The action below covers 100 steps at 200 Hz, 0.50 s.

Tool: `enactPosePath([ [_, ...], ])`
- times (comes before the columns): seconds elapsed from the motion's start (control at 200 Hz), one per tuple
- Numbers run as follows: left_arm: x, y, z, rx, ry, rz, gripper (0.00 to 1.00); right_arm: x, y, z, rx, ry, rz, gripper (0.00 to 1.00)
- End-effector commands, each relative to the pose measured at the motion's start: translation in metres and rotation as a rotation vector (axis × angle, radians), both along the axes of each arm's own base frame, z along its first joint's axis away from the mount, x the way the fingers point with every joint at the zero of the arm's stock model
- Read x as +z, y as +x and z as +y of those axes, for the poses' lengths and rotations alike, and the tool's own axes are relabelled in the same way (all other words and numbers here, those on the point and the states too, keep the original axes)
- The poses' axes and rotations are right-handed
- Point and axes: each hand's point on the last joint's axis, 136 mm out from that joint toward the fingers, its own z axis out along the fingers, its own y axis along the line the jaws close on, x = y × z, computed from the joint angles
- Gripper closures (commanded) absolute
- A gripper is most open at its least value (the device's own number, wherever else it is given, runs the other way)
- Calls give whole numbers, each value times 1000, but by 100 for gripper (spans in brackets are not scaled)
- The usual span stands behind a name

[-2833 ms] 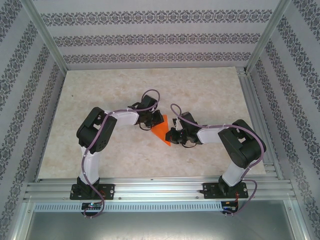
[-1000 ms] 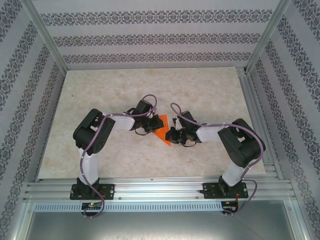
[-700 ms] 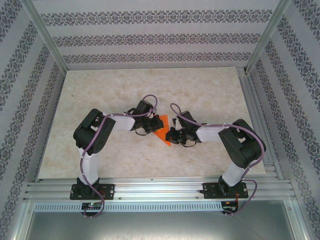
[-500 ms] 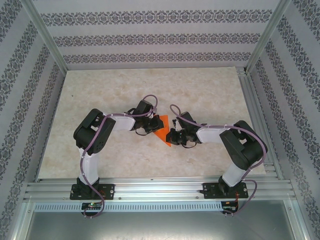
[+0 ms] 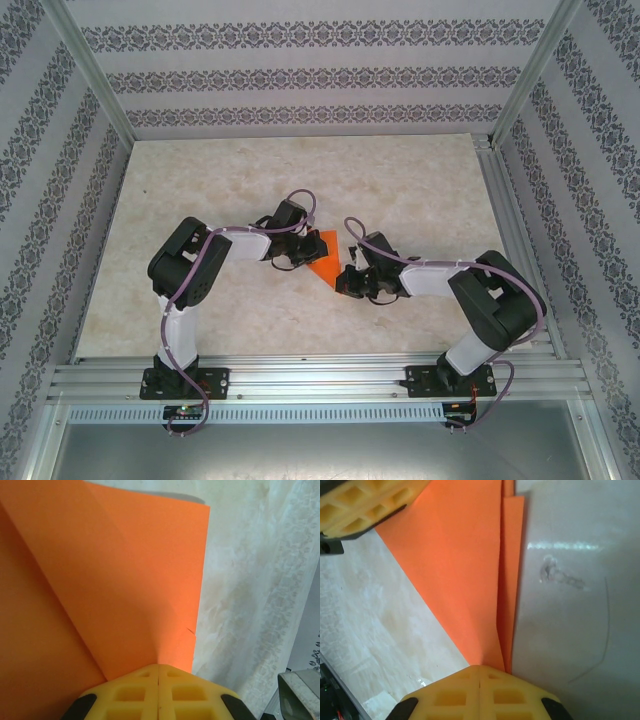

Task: Fold a paper plane with a square sheet of paper (pick it up from the middle)
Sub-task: Fourth fold the wing at the center of the table.

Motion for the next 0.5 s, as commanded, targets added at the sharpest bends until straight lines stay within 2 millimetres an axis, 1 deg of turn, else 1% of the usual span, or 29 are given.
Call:
enactPosePath([
  [0.0,-55,-8,29,47,182,63,91,-39,-80,-43,50,-193,295,100],
  [0.105,-54,-7,28,44,181,59,91,-29,-77,-40,54,-176,275,100],
  [0.155,-54,-6,28,43,179,57,91,-23,-73,-40,50,-176,260,100],
  [0.225,-54,-7,28,40,177,61,91,-11,-65,-35,50,-157,222,100],
  [0.305,-53,-8,27,34,173,60,91,12,-46,-26,25,-111,144,100],
  [0.4,-53,-8,26,30,169,60,91,46,-19,-11,16,-39,46,100],
  [0.455,-52,-8,26,27,167,59,91,60,-3,-4,2,-15,-8,100],
  [0.495,-52,-8,26,28,166,60,91,64,9,-2,-17,-7,-32,100],
])
